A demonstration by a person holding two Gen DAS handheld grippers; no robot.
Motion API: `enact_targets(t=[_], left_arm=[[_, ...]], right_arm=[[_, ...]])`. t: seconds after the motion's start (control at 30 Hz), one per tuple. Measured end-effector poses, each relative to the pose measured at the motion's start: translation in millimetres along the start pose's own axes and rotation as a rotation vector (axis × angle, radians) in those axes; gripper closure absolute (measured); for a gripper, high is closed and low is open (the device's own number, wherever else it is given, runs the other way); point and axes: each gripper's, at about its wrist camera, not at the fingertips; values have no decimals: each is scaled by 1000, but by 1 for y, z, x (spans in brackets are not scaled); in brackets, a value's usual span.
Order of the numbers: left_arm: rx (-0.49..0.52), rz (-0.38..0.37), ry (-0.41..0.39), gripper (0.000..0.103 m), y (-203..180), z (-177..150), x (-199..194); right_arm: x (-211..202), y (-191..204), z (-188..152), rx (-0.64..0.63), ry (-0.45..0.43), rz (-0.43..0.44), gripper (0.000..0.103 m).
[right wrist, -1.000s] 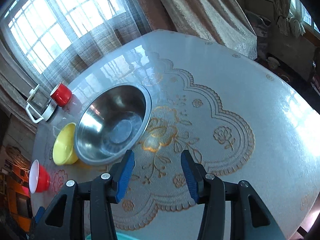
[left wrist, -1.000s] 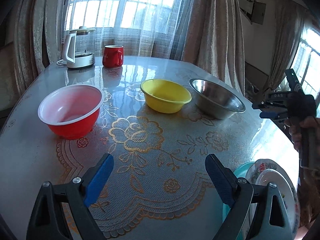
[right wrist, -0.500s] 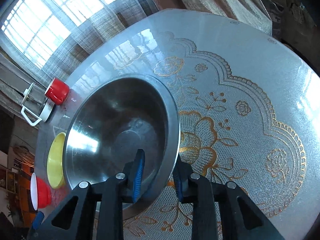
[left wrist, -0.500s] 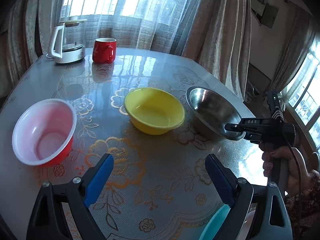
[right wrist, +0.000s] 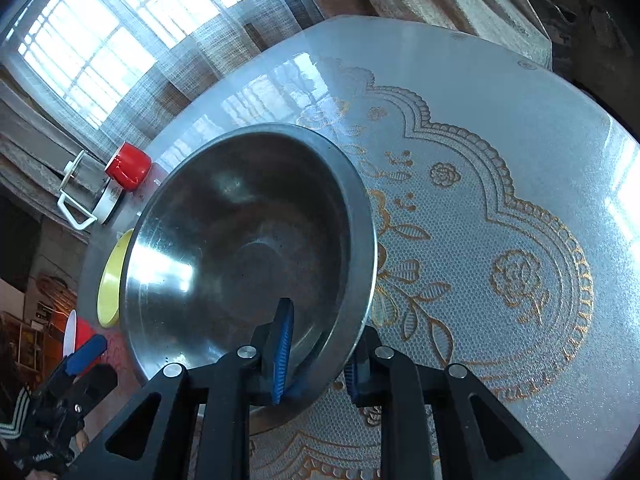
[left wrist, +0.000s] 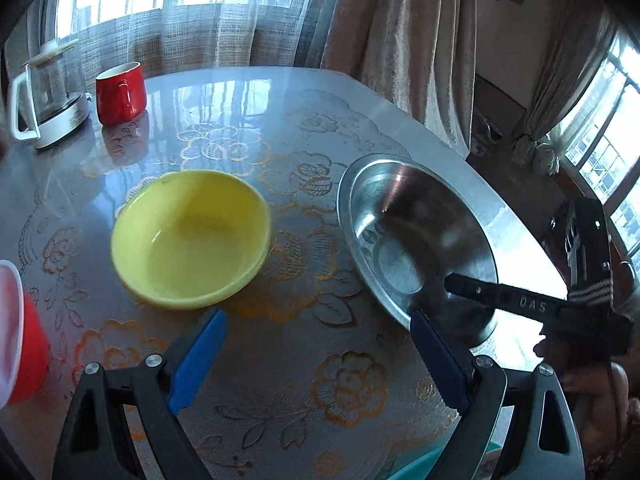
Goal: Organize plates and bowls
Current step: 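Close the right gripper on the steel bowl rim while the left gripper grasps it too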
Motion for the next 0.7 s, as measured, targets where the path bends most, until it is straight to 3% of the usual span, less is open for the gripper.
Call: enact_targets(t=[0.2,0.3,0.5,0.57,0.63,0.7], left_arm=[[69,15,42,12,-21,11,30],[76,4,72,20,-24,13,40],[119,46,146,51,-30,14,63],[157,57,155,68,-35,11,64],[215,97,146,75,-43,8,62],[263,121,135,75,-48,5,60]], right_arm=[[-6,-3,-7,-10,-24,15,81],[-9,-5,-10,-30,-29,16,81],[-5,1,-9,-69,-34,8,81],[-4,3,-10,-72,-32,1,81],[-6,8,-10,-107,-37,-22,81],[-7,16,-13,-153,-35,-60,81]])
Point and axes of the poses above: each gripper's, at about its wrist camera, not at the fingertips, and x roughly the way its jaws point, y to its left, z to its top, and after that the axes turned 3 degrees about -y, right-handed
